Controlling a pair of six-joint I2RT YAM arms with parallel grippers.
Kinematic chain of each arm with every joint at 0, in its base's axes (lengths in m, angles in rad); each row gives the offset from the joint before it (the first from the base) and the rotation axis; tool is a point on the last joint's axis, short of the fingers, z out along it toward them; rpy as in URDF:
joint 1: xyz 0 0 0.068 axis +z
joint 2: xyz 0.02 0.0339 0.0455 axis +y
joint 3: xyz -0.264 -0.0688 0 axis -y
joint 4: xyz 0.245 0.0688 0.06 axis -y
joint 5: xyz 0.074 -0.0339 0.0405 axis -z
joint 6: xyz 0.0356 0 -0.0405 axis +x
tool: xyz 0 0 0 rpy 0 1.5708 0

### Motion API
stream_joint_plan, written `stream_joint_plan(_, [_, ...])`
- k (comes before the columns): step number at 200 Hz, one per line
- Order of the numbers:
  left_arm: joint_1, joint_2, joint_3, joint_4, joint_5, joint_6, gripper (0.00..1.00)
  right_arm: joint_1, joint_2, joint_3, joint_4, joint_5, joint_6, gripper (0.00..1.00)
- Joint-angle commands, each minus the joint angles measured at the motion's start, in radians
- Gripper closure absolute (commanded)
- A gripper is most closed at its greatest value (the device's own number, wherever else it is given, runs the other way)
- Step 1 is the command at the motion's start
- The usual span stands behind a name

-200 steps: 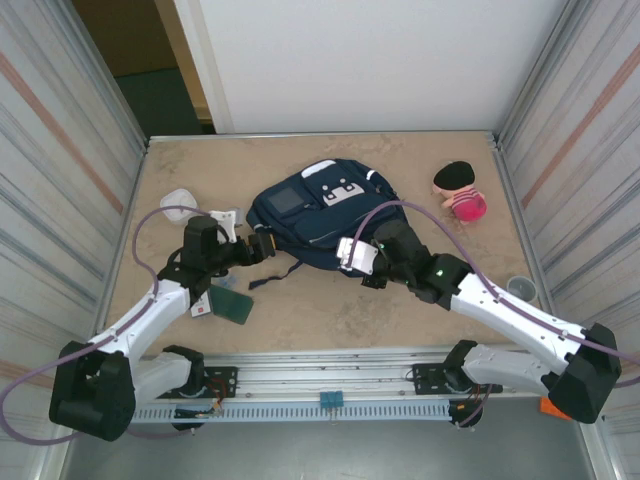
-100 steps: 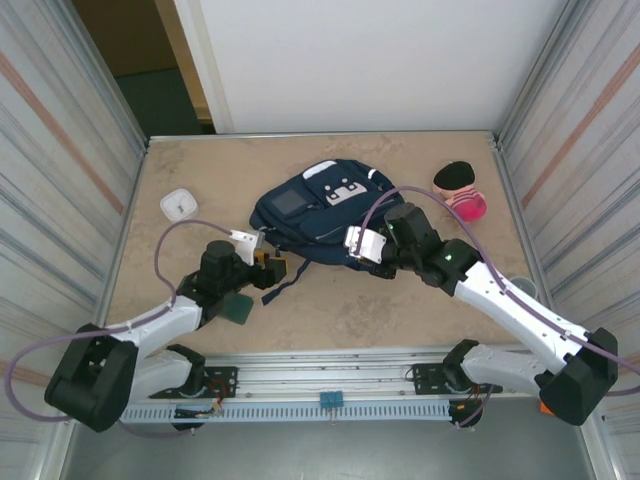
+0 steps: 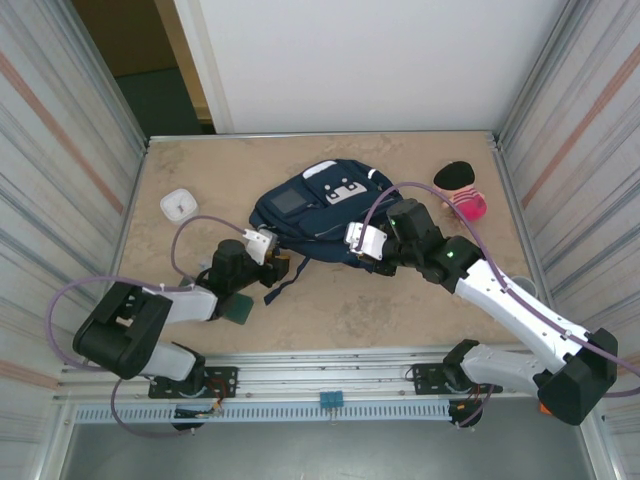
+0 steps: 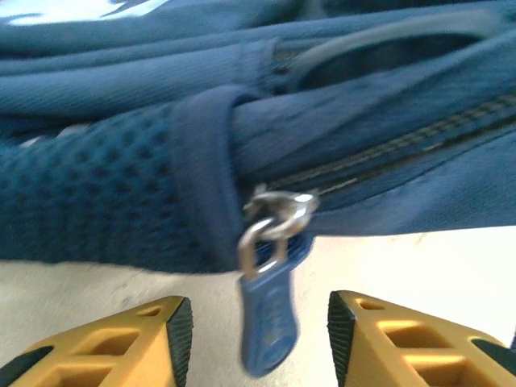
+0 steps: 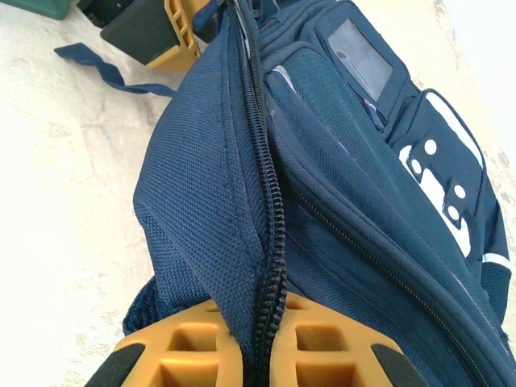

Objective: Pack the student bag

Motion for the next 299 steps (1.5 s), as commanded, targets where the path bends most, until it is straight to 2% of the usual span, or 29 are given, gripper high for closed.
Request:
stream_joint_plan(1, [-0.002,0.017,-0.010,0.161,0.098,0.070,0.53,-0.007,-0.029,0.050,0.054,-0.022,0.009,1.00])
stream_joint_plan(34, [-0.002,0.023,-0.013,0.192,0.152,0.083,0.60,-0.017,-0.040,0.039,0.061,-0.035,0.019,1.00])
stream_joint_plan(64, [-0.002,0.011,-0.017,0.168,0.123,0.087,0.82,-0.023,-0.050,0.023,0.074,-0.038,0.026,1.00])
stream_joint_plan(117, [-0.011,-0.093,-0.016,0.080,0.164,0.068,1.00,-0.024,-0.054,-0.016,0.106,-0.026,0.070,1.00])
stream_joint_plan(152, [-0.034,-0.177,0.015,-0.038,0.219,0.061,1.00,-0.005,-0.057,-0.068,0.188,-0.007,0.125,1.00])
stream_joint_plan(190, [-0.137,-0.239,0.082,-0.207,0.289,0.080,1.00,0.053,-0.009,-0.122,0.310,0.104,0.195,1.00])
stream_joint_plan(233, [-0.293,-0.249,0.146,-0.292,0.273,0.062,1.00,0.097,0.059,-0.176,0.466,0.164,0.291,1.00])
stream_joint_plan(251, [-0.327,-0.230,0.168,-0.324,0.213,0.036,1.00,0.106,0.077,-0.204,0.520,0.152,0.341,1.00])
stream_joint_plan(267, [-0.328,-0.204,0.167,-0.364,0.125,0.020,1.00,0.096,0.064,-0.249,0.558,0.136,0.408,0.84])
stream_joint_plan(286, [-0.322,-0.169,0.158,-0.416,0.016,-0.008,1.00,0.073,0.004,-0.283,0.529,0.025,0.523,0.48])
stream_joint_plan(299, [-0.316,-0.144,0.142,-0.416,-0.004,-0.026,1.00,0.054,-0.049,-0.305,0.488,-0.046,0.673,0.34])
